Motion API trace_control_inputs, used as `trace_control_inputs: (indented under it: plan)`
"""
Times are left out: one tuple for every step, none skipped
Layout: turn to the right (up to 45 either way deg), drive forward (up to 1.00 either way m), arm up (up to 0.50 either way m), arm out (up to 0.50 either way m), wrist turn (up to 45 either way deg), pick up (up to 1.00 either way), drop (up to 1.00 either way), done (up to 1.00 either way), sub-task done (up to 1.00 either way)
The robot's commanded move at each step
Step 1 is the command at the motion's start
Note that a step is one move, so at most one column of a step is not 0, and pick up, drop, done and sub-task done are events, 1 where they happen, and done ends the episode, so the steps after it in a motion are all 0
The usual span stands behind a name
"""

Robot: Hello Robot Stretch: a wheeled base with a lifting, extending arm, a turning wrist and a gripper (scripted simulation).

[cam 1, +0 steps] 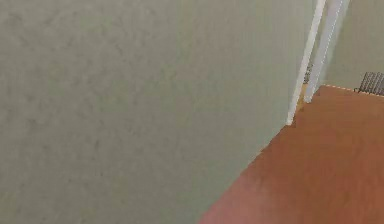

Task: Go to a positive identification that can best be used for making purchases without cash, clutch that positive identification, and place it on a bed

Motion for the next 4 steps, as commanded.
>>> trace_control_inputs:
  plan:
    - [-45.0,0.00,0.00,0.00,0.0,0.00,0.00,0.00,0.00]
    - [-45.0,0.00,0.00,0.00,0.0,0.00,0.00,0.00,0.00]
    - [-33.0,0.00,0.00,0.00,0.0,0.00,0.00,0.00,0.00]
    - [45.0,0.00,0.00,0.00,0.0,0.00,0.00,0.00,0.00]
